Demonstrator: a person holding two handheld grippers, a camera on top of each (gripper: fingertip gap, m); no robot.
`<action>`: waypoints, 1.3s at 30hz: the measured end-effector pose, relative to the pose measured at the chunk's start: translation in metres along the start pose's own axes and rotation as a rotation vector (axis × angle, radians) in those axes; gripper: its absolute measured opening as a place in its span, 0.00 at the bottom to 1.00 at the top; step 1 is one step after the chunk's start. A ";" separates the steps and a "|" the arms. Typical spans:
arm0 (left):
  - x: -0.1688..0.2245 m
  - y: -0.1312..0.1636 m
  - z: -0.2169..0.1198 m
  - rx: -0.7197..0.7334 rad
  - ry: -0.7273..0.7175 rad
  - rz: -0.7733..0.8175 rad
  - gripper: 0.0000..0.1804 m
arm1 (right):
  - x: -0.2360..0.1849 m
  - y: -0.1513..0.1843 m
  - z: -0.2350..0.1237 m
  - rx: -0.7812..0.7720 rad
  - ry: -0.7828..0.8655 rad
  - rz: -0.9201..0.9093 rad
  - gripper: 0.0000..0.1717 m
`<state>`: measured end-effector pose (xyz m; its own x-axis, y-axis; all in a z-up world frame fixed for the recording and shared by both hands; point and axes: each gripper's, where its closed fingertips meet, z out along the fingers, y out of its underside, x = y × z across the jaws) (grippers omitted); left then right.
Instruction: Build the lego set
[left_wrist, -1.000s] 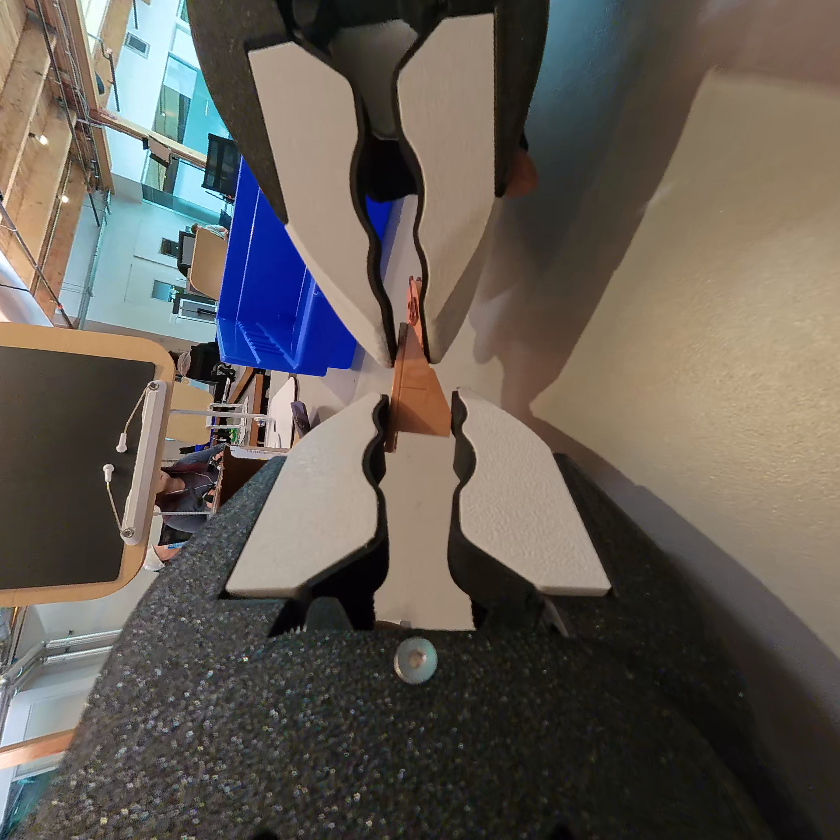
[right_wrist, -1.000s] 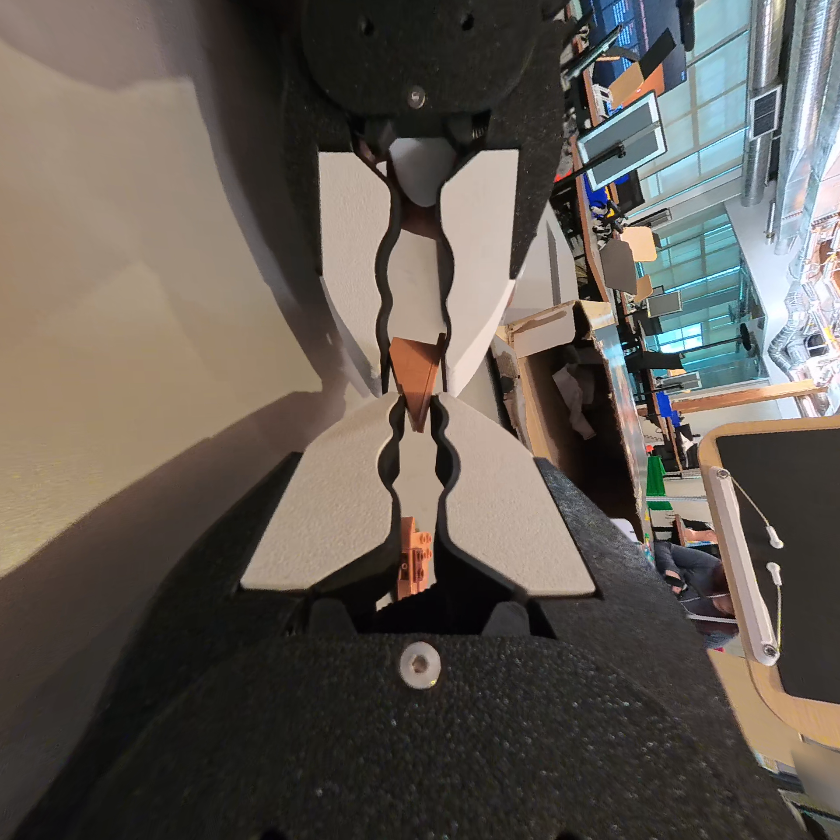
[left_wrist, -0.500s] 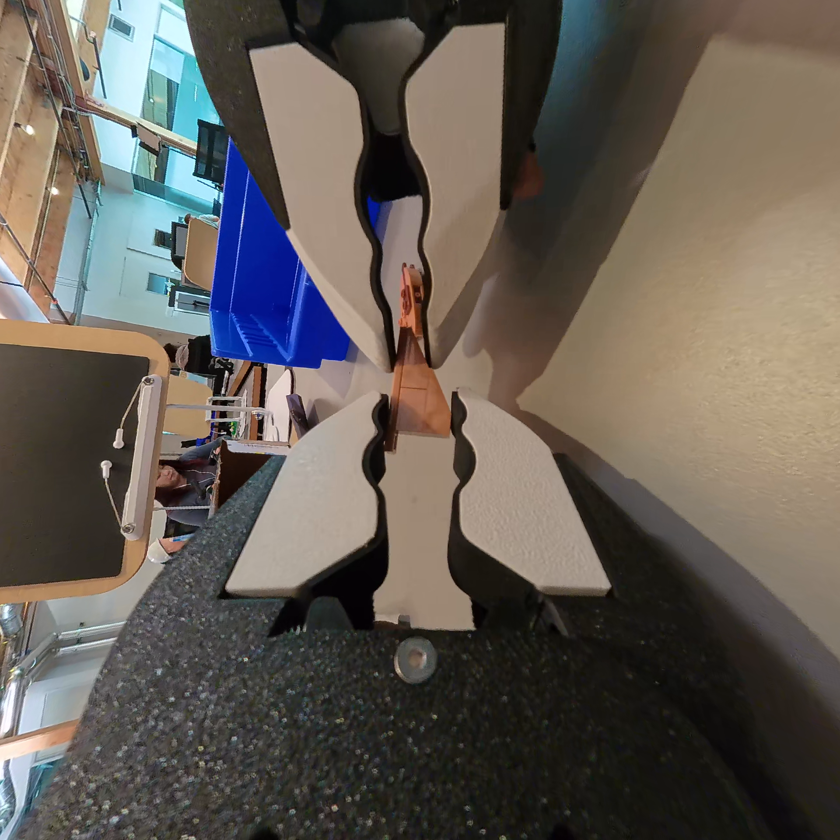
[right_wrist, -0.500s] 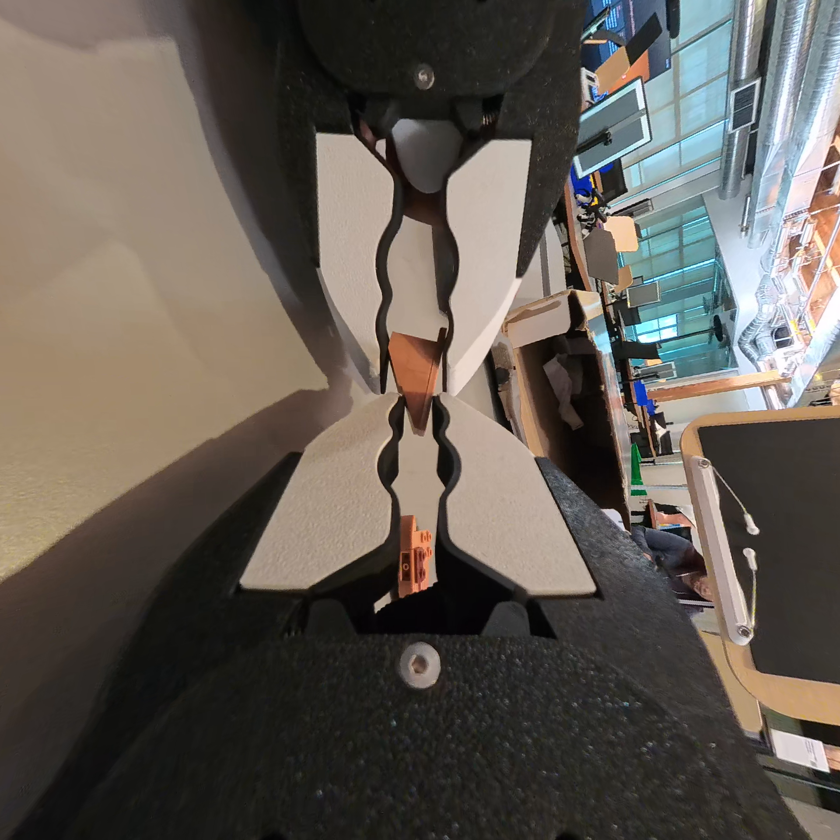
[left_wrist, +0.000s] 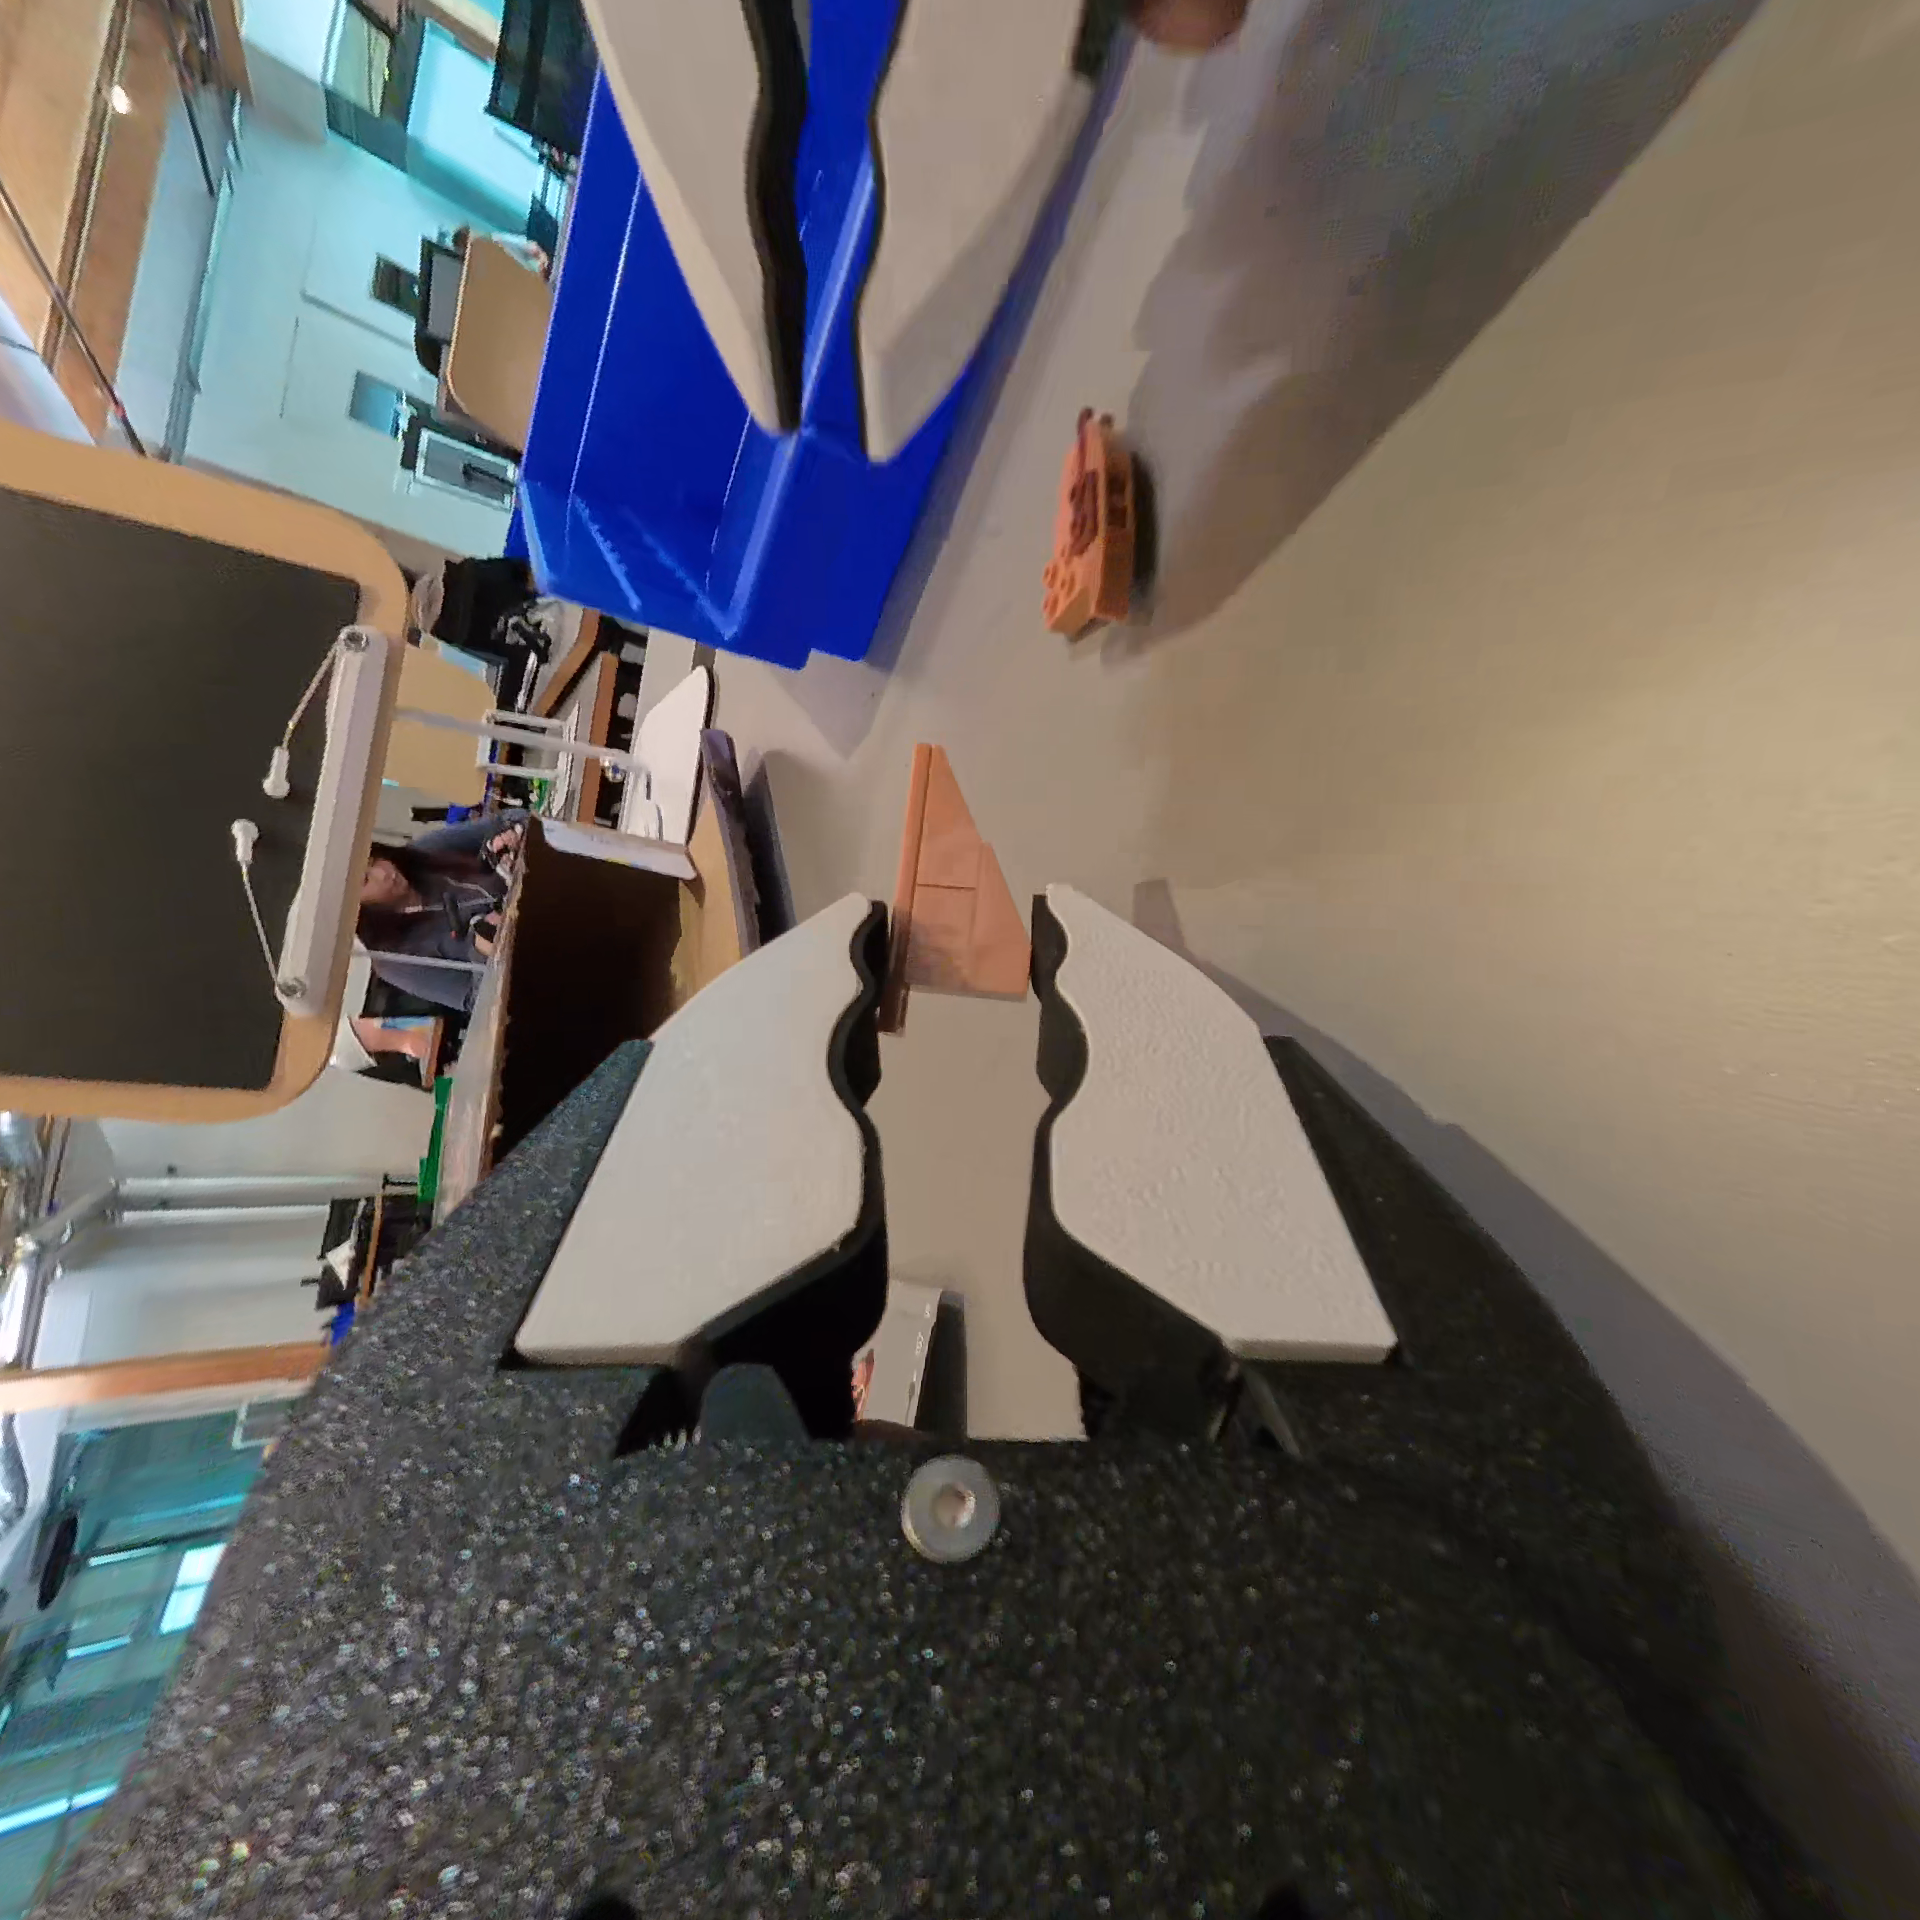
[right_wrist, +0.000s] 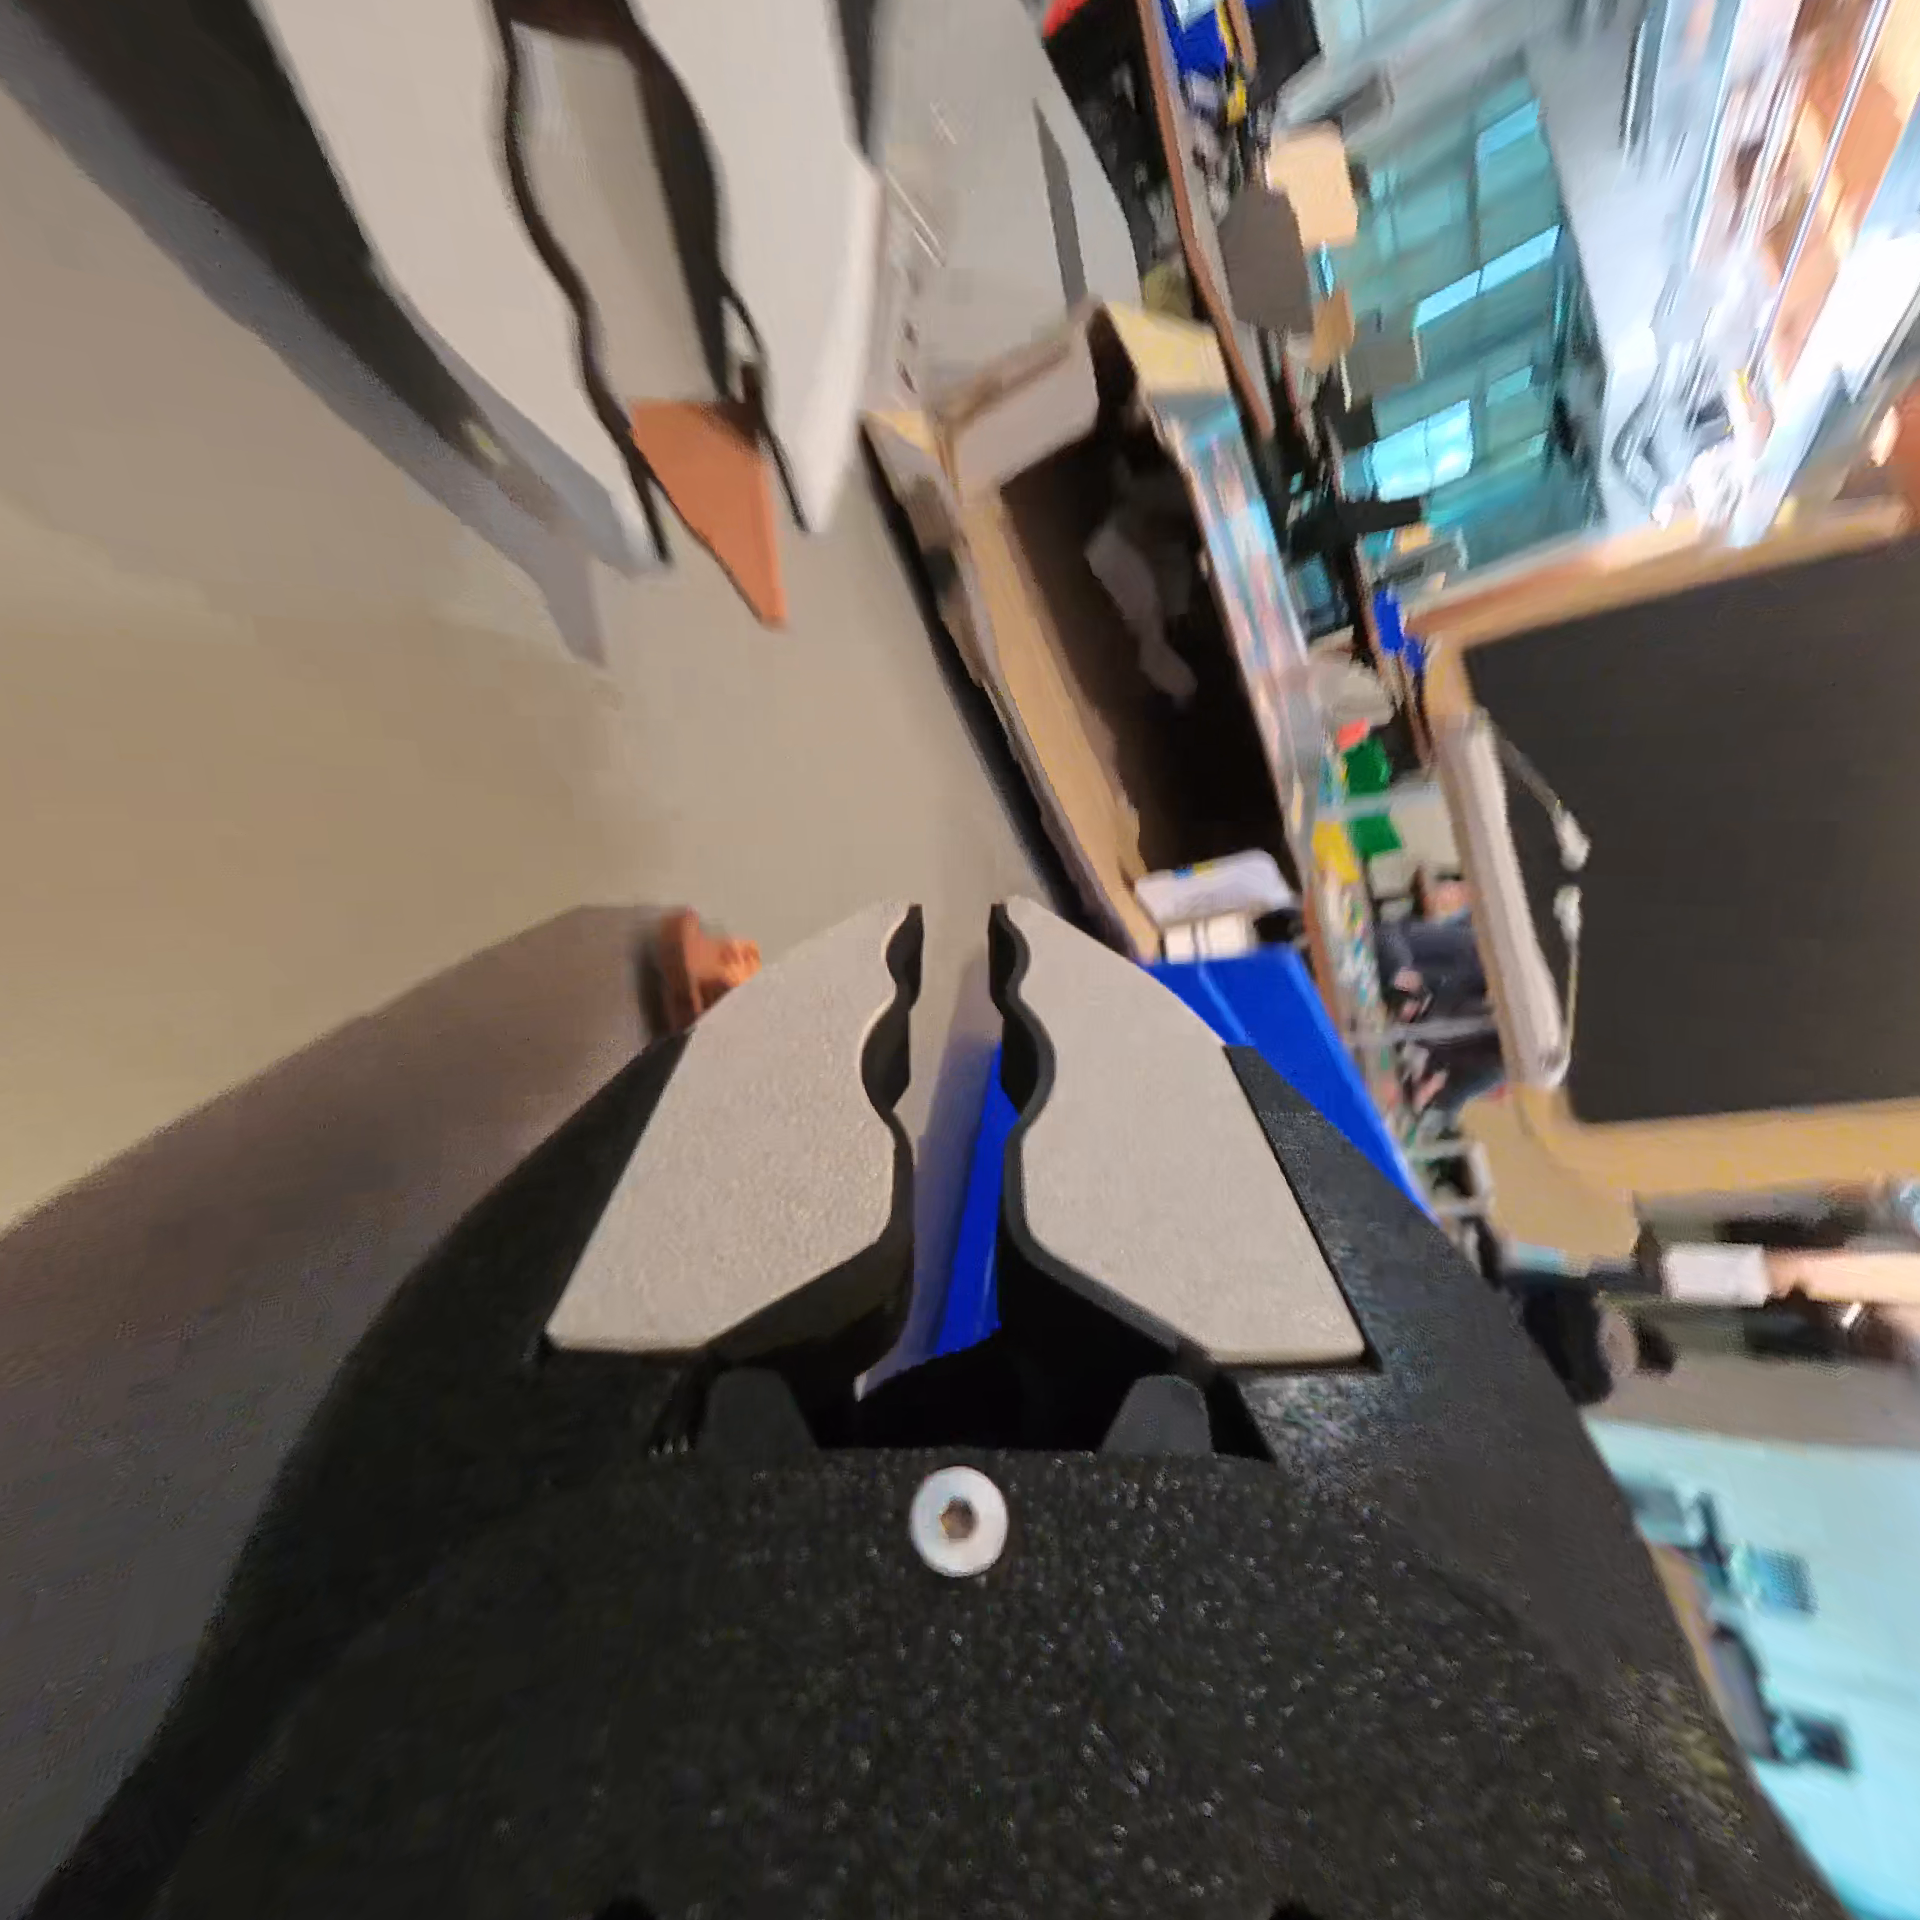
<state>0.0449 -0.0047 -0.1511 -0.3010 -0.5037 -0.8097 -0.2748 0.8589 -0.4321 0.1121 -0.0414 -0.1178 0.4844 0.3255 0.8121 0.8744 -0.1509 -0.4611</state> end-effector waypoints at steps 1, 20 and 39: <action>-0.001 0.002 0.000 -0.009 -0.004 -0.012 0.15 | 0.006 0.010 -0.002 -0.033 -0.001 0.050 0.07; 0.002 0.002 0.003 -0.017 0.002 0.002 0.15 | -0.047 0.044 0.006 -0.160 -0.393 0.465 0.20; 0.003 0.004 0.004 -0.026 0.005 0.008 0.15 | -0.045 0.042 0.016 -0.188 -0.262 0.191 0.12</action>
<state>0.0471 -0.0027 -0.1567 -0.3081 -0.4976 -0.8109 -0.2963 0.8601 -0.4152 0.1263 -0.0474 -0.1789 0.6373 0.4989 0.5873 0.7703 -0.3927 -0.5024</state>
